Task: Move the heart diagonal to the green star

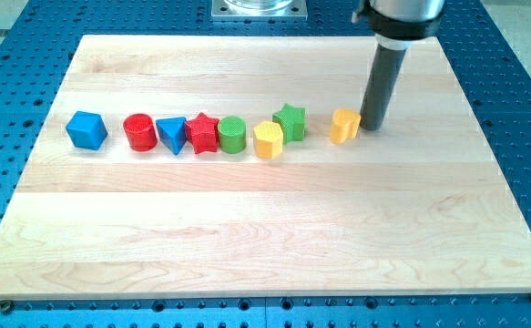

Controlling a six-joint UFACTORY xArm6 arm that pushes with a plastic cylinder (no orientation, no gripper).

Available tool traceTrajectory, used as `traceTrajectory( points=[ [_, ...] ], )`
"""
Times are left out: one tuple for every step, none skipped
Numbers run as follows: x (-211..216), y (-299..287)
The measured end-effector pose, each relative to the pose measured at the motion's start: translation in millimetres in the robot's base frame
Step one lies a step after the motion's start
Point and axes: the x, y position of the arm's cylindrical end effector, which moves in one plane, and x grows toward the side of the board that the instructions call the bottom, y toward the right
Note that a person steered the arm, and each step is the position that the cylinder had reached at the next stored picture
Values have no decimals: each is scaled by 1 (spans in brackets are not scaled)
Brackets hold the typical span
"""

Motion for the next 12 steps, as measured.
traceTrajectory(
  points=[
    [19,-23],
    [17,-26],
    [48,-27],
    [50,-79],
    [9,-88],
    [-35,-34],
    [-49,-20],
    [-25,-26],
    [-9,-7],
    [-36,45],
    [-64,87],
    [-127,82]
  ],
)
